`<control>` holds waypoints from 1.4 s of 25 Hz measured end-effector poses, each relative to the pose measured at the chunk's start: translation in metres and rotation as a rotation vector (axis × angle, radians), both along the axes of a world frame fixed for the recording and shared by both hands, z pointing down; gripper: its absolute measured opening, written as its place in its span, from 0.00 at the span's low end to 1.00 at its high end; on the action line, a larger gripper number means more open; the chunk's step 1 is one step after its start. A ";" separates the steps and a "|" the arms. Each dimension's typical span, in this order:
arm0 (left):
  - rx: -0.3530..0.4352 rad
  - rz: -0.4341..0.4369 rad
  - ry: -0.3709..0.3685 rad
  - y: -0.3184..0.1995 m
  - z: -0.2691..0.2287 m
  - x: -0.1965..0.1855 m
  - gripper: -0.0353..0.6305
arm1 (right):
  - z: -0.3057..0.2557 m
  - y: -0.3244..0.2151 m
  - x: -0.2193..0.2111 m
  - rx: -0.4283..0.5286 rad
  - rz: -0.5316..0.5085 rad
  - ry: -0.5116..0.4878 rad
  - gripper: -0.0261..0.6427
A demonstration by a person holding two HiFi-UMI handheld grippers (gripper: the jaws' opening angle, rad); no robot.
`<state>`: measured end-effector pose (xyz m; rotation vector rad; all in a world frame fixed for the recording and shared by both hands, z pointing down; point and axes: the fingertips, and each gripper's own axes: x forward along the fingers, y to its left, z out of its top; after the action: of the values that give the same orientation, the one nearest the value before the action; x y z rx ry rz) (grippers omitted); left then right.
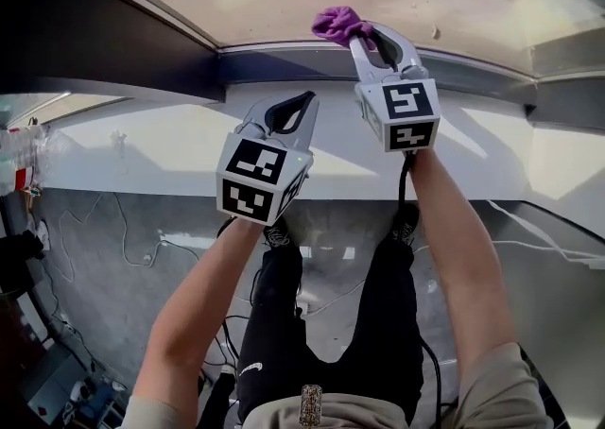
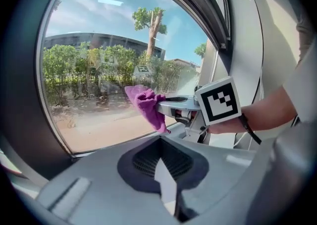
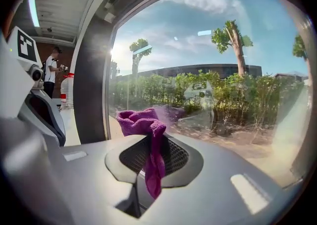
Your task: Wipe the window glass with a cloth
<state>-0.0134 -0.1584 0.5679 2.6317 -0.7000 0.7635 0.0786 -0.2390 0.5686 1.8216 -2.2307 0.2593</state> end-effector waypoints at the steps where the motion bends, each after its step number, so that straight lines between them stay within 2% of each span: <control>1: 0.001 0.007 0.001 0.003 0.000 0.010 0.05 | 0.002 0.006 0.015 -0.002 0.020 -0.001 0.16; 7: 0.006 0.051 0.013 0.020 -0.007 0.071 0.05 | 0.003 0.037 0.098 -0.011 0.121 -0.015 0.16; 17: 0.030 0.183 0.012 0.060 -0.013 0.180 0.05 | 0.001 0.090 0.235 0.004 0.299 -0.041 0.16; 26: 0.054 0.302 -0.027 0.096 -0.016 0.262 0.05 | 0.006 0.142 0.361 0.033 0.532 -0.149 0.16; 35: 0.120 0.433 -0.074 0.111 -0.020 0.321 0.05 | 0.017 0.180 0.450 0.064 0.773 -0.279 0.16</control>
<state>0.3071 -0.0477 0.5477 2.9185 -0.1929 0.9621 0.5284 -0.0586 0.5853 2.7511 -1.5702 0.6113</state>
